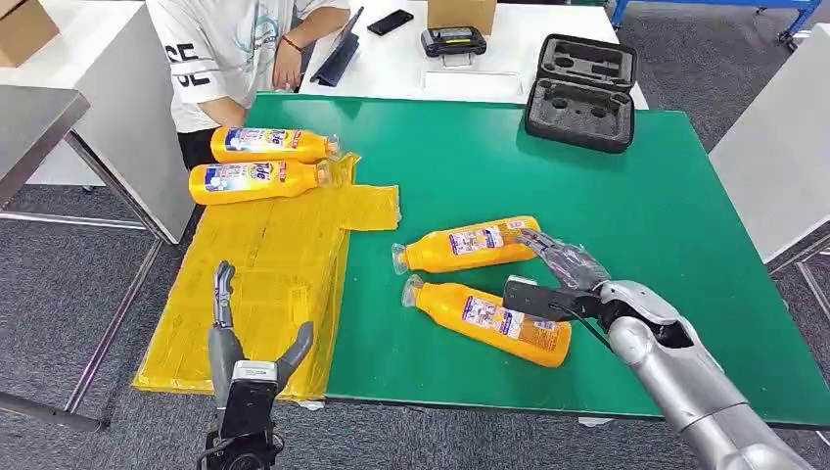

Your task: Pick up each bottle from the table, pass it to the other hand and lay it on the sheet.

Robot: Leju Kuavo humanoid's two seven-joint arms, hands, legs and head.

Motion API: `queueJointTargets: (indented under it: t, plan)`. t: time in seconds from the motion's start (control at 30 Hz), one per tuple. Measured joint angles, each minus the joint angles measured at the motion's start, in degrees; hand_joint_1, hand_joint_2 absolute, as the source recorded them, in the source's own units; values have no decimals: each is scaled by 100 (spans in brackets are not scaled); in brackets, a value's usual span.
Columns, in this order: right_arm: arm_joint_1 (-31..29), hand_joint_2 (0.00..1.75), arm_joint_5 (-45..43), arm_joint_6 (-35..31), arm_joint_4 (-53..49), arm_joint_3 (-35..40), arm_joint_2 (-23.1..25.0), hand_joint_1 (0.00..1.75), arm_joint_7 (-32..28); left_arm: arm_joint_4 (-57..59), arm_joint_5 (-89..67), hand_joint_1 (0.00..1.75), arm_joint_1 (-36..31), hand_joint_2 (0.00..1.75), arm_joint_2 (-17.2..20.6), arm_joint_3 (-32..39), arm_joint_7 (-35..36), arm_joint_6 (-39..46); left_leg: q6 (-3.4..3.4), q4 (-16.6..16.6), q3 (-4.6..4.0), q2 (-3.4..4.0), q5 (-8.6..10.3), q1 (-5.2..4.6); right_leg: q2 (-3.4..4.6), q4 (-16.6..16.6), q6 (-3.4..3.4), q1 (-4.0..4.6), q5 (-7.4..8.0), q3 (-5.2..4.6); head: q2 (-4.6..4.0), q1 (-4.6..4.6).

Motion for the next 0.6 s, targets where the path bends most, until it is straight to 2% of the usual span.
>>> queueJointTargets:
  t: [0.2, 0.33, 0.47, 0.6]
  plan:
    - [-75, 175, 2, -7, 35, 11, 103, 0, -11, -52, 30, 0, 16, 175, -13, 2, 22, 0, 0, 0, 0, -2, 1, 0, -2, 0, 0, 0, 0, 0, 0, -2]
    - [-54, 175, 140, -191, -127, -9, 109, 0, -2, -179, 217, 0, 88, 175, -17, 4, -239, 0, 0, 0, -1, -1, 0, -1, -1, 0, 0, -1, 0, -3, 0, -2]
    - [150, 175, 1033, -989, -689, -184, 138, 0, 392, -510, 240, 0, 256, 175, -83, 4, -829, 0, 0, 0, -1, -1, -1, 0, -2, -1, -1, 0, -3, -4, 0, -2]
    - [616, 175, 1705, -1312, -1410, -416, 181, 0, 678, -776, 179, 0, 386, 175, -111, -11, -955, 0, -5, 0, -1, -2, -7, 1, -2, -2, -1, 0, -4, -5, 0, 0]
